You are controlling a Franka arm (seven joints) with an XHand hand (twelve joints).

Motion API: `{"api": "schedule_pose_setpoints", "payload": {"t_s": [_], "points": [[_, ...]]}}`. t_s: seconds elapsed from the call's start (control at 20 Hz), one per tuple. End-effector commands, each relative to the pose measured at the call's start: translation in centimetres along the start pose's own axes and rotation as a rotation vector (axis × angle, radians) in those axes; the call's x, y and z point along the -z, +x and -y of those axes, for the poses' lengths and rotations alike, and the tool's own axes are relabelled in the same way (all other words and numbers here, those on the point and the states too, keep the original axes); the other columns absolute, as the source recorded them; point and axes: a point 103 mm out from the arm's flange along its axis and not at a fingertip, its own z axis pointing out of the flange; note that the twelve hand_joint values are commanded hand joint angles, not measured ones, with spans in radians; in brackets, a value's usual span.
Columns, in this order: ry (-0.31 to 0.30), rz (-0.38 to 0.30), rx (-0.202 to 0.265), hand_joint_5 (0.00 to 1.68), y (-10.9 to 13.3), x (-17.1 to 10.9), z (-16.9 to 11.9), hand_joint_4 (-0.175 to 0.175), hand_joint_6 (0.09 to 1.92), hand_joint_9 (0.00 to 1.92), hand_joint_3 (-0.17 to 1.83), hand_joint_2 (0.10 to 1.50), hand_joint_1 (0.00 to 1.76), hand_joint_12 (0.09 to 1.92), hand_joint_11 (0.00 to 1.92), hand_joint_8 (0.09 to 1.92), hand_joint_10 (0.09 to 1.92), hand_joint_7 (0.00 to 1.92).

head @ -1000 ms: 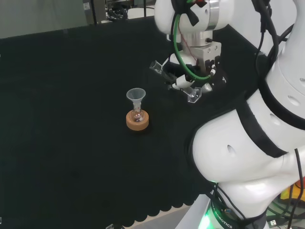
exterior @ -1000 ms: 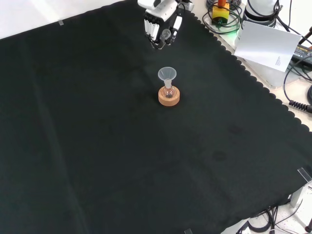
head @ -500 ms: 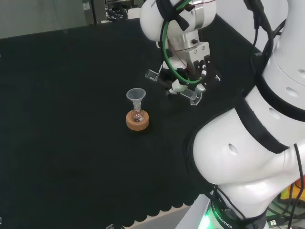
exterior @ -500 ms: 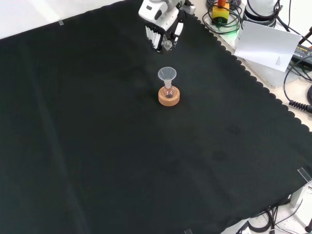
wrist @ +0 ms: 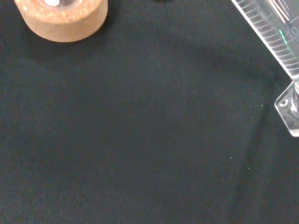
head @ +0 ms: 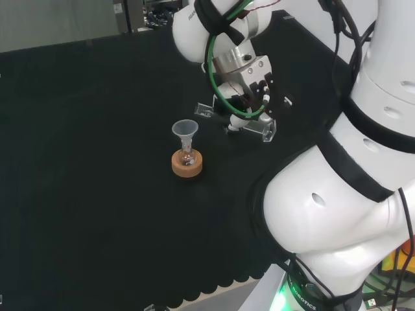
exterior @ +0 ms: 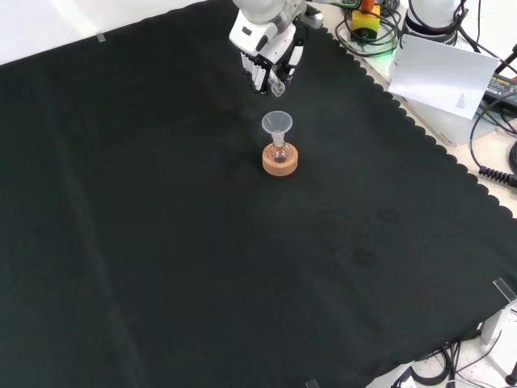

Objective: Pour the water from the graduated cylinder into the round-bottom flask.

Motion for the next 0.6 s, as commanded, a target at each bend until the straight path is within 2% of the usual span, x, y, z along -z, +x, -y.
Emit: {"api": "schedule_pose_setpoints", "payload": {"t_s": [0.05,0.6], "points": [[0.058,0.061,-0.016,0.96,0.42,0.28,-0.41,-0.137,1.06,1.36,-0.01,1.14,1.14,0.80,1.19,0.48,0.10,1.13],[0.149,0.120,-0.035,0.96,0.30,0.84,-0.85,-0.135,1.06,1.36,-0.01,1.14,1.13,0.80,1.20,0.47,0.10,1.13]]}}
